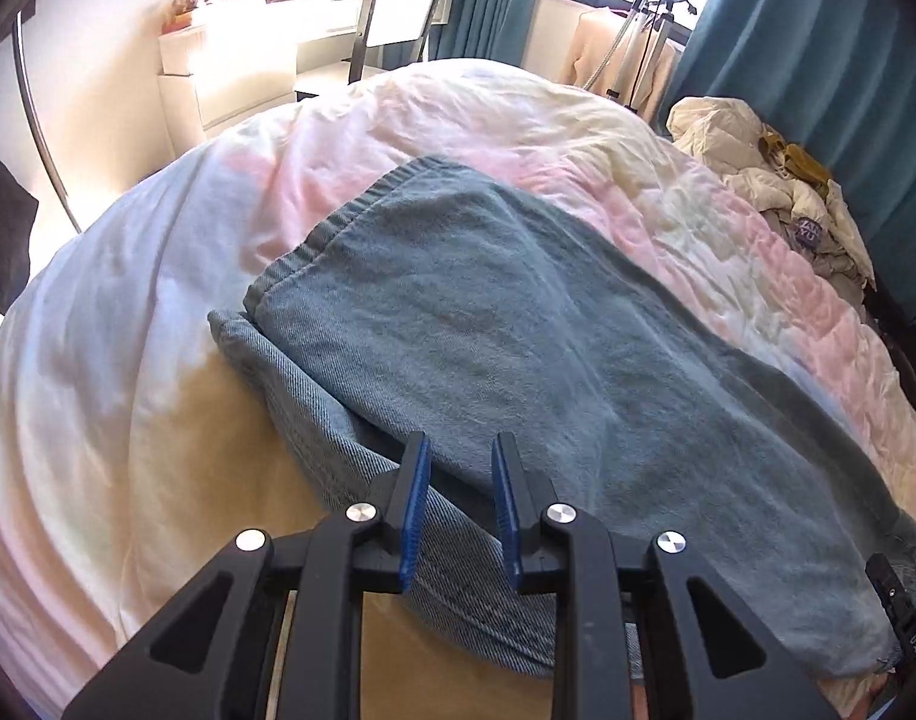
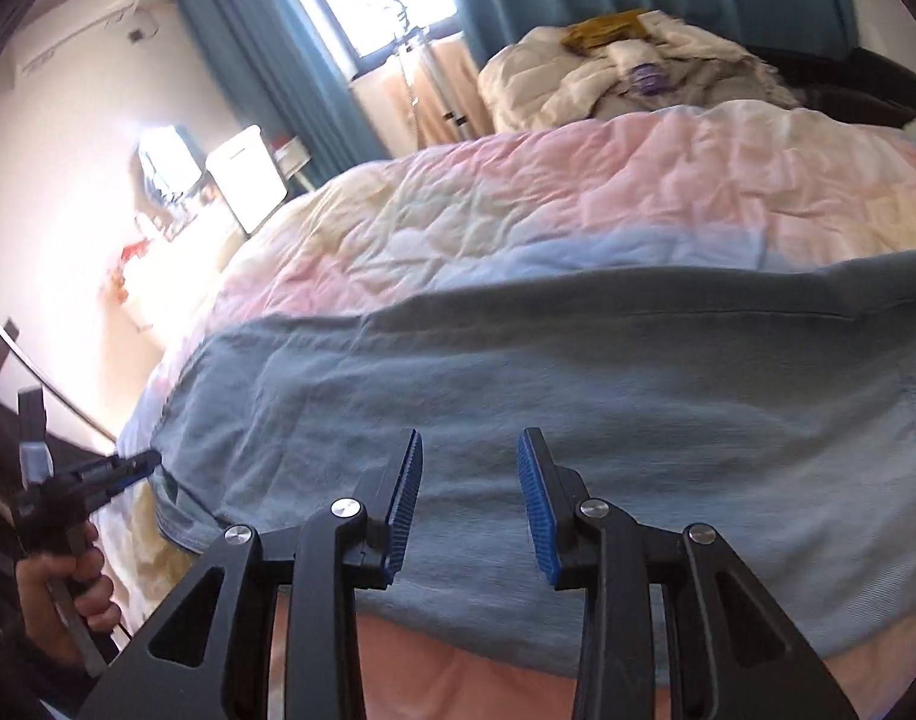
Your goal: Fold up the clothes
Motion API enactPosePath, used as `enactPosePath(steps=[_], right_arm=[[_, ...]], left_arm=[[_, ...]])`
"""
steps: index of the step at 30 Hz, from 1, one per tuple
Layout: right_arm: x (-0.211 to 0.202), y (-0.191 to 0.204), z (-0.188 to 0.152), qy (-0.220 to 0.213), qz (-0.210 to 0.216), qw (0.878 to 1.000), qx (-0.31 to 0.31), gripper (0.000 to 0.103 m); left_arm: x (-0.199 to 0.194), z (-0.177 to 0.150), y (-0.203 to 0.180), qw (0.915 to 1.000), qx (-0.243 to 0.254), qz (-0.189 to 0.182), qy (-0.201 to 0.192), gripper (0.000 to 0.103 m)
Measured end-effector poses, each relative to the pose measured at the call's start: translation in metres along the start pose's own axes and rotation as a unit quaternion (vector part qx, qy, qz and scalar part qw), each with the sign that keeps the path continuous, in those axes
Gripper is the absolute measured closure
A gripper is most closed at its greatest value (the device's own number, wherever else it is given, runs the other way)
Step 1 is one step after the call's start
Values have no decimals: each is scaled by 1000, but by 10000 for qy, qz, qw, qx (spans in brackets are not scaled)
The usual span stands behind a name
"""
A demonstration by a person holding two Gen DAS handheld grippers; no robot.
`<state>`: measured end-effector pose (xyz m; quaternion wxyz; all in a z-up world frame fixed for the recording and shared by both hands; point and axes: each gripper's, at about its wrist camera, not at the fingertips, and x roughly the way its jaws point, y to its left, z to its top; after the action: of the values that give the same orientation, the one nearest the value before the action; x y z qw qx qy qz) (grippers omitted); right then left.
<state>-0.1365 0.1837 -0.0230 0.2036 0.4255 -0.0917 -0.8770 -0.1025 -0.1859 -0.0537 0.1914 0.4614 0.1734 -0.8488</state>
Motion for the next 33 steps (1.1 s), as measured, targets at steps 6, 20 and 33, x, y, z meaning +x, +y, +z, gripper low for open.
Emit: enactPosePath(steps=[6, 20, 33], right_arm=[[69, 70, -35, 437, 239, 9866, -1551, 70], [83, 93, -62, 190, 220, 9686, -2467, 61], [74, 117, -77, 21, 258, 9493, -3132, 61]], left_arm=[[49, -5, 13, 9978, -210, 288, 553, 81], [54, -13, 3, 9978, 146, 533, 357, 81], [37, -24, 17, 9981, -226, 129, 550, 81]])
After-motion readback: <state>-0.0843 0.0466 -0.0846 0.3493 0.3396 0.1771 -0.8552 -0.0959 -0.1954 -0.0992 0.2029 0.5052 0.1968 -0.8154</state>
